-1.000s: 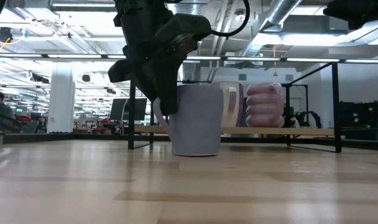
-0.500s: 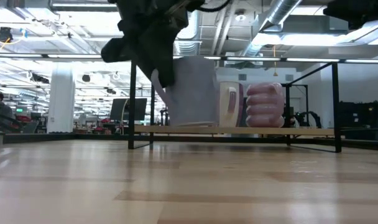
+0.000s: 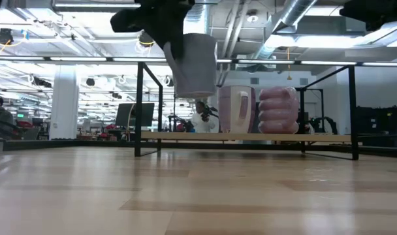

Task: Stack small to large cups/mugs on shelf
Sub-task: Put the blue mug on the shelf

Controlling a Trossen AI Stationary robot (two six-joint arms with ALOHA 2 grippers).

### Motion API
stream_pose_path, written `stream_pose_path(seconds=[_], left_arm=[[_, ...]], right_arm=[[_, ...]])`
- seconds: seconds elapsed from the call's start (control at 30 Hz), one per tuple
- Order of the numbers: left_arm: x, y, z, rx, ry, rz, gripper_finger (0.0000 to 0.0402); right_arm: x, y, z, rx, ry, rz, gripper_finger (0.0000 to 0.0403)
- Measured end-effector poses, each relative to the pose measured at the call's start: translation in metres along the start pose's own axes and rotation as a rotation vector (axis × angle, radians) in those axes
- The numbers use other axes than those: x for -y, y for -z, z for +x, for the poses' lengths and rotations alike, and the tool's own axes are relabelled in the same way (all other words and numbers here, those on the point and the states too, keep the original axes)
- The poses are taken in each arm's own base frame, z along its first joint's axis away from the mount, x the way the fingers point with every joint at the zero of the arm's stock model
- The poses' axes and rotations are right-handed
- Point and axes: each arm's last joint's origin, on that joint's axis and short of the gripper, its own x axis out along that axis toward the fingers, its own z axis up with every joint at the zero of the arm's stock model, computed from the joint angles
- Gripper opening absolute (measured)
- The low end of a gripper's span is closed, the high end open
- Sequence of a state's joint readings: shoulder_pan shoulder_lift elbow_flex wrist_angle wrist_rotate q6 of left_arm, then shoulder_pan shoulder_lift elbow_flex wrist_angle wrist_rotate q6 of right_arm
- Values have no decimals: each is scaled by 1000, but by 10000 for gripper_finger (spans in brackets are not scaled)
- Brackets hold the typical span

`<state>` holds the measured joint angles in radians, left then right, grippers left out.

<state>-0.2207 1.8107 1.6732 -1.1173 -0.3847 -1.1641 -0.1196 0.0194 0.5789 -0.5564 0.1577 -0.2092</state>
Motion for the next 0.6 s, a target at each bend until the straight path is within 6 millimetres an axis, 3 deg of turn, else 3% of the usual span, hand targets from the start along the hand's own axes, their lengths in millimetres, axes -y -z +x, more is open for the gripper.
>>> stream_pose_path(seconds=[0.23,0.6], left_arm=[[-10,-22,1,-6,-33,-151,35],[-24,-40,12,13,-112,-311,35]], right_arm=[[0,0,0,0,0,0,153],[0,0,0,0,-3,0,153]])
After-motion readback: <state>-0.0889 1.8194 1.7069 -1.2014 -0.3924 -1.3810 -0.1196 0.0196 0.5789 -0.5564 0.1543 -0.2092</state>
